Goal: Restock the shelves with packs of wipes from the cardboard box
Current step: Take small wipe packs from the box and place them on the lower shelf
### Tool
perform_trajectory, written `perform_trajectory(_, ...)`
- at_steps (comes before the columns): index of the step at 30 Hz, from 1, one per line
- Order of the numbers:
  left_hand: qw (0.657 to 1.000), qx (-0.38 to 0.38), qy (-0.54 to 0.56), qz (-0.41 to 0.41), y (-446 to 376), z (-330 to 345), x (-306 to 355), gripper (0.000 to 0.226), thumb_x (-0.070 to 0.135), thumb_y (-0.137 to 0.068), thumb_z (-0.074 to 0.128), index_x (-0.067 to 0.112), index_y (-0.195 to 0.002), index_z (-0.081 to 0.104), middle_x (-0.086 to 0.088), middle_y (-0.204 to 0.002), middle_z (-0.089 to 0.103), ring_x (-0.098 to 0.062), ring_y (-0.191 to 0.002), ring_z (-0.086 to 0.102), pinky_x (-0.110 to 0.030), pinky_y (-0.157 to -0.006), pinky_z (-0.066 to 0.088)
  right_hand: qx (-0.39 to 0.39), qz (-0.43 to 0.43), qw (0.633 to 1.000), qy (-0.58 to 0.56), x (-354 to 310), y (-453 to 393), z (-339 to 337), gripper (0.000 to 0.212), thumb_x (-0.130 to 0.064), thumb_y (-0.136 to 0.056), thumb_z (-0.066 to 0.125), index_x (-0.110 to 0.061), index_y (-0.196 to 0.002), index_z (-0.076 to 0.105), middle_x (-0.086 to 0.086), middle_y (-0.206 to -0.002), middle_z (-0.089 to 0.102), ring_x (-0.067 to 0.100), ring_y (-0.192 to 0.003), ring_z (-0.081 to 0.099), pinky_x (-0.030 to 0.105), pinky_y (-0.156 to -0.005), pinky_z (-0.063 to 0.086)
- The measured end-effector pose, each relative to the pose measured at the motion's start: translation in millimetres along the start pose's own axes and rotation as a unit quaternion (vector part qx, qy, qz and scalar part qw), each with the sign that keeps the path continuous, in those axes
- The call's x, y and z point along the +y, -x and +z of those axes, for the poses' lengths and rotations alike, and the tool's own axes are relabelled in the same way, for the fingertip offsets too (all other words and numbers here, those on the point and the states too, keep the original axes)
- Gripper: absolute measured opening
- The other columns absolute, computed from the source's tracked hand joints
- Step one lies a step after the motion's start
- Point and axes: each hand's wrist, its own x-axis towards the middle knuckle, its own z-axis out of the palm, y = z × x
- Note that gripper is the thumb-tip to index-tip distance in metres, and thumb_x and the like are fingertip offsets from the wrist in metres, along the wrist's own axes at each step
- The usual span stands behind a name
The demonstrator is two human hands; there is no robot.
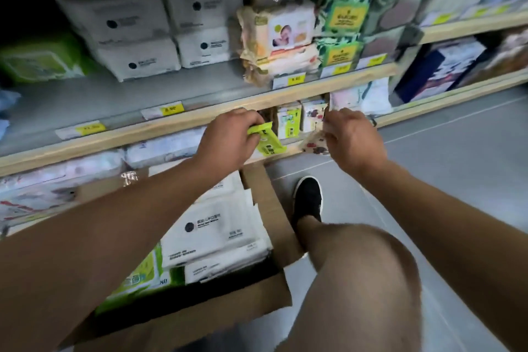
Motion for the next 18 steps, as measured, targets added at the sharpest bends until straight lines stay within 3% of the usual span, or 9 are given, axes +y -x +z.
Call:
perform_trajectory(7, 0.998, -0.049, 0.028, -0.001, -51.4, 91.8, -5.8, 0.020, 0.018, -0.076, 0.066, 0.021, -0.095, 0.064, -0.002, -0.093, 0.067, -0.028, -0.090, 0.060, -0.041, -0.076, 0.048, 0.040, 0.048, 0.998, 0.007, 80.8, -18.5, 61.3, 0.015, -0.002, -0.082, 0.058, -0.007, -0.096, 0.059, 0.015, -0.091, 0.062, 0.038, -0.088, 0.053, 0.036, -0.062, 0.042)
perform_trajectory(11, 0.996, -0.075, 0.037, -0.023, -70.7, 133.9, -22.5, 0.018, 0.020, -0.073, 0.066, 0.024, -0.091, 0.064, -0.003, -0.088, 0.067, -0.030, -0.084, 0.061, -0.042, -0.072, 0.050, 0.059, 0.048, 0.997, 0.013, 109.5, -47.9, 101.6, 0.015, -0.001, -0.078, 0.059, -0.007, -0.092, 0.063, 0.016, -0.086, 0.064, 0.038, -0.078, 0.055, 0.039, -0.066, 0.045)
perform_trajectory(18, 0.995, -0.087, 0.041, -0.039, -98.9, 184.6, -55.2, 0.022, 0.015, -0.073, 0.071, 0.019, -0.095, 0.067, -0.003, -0.092, 0.067, -0.029, -0.087, 0.061, -0.040, -0.073, 0.049, 0.033, 0.024, 0.998, 0.041, 140.2, -106.2, 170.1, 0.018, -0.003, -0.081, 0.058, -0.011, -0.095, 0.065, 0.014, -0.090, 0.065, 0.038, -0.082, 0.056, 0.040, -0.073, 0.041)
